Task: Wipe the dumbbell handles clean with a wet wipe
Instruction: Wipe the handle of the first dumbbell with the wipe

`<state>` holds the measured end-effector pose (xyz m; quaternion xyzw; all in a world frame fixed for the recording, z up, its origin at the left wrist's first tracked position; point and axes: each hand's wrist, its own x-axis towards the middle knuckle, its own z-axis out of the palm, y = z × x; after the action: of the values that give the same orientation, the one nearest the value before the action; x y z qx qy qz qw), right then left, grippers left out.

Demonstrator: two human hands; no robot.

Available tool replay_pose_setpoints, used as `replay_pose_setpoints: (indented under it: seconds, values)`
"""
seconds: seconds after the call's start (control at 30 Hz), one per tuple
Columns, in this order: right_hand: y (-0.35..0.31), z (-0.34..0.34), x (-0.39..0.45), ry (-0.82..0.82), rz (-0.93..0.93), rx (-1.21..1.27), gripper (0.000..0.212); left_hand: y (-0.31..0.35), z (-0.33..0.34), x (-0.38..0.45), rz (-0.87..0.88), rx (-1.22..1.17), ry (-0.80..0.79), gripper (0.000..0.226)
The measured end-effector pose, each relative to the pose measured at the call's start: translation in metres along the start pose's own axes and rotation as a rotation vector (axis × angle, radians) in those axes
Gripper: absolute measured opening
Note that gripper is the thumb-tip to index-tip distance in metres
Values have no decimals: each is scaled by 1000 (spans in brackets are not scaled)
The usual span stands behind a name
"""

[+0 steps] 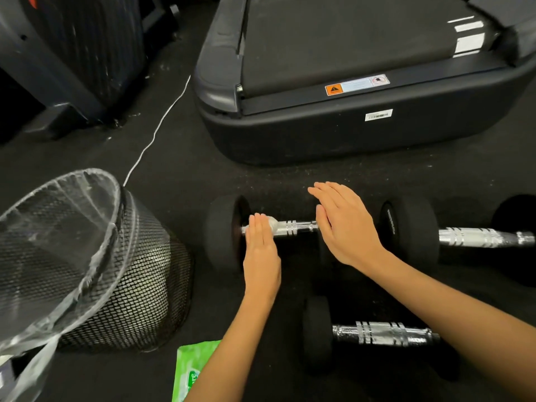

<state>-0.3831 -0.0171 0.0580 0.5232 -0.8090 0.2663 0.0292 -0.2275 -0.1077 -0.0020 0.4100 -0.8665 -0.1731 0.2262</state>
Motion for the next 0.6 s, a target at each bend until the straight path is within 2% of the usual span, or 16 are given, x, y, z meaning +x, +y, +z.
replay_pose_setpoints:
  seconds: [0.17,0.33,0.4,0.43,0.53,0.6]
  values:
    - [0,0,0,-3,9,10,54,5,6,-8,37,-16,-11,79]
    - [2,1,0,-7,-2,3,51,-7,2,17,41,3,-53,52]
    - [1,0,0,-9,-2,11,51,6,0,13,158,-47,-94,38]
    - [2,0,-1,-10,-1,13,51,8,2,6,222,-76,-99,37]
    - [2,0,-3,-6,-4,5,50,-6,6,-8,332,-78,-29,55]
    - [1,0,-3,0,-4,-1,50,-14,4,0,272,-88,-5,55]
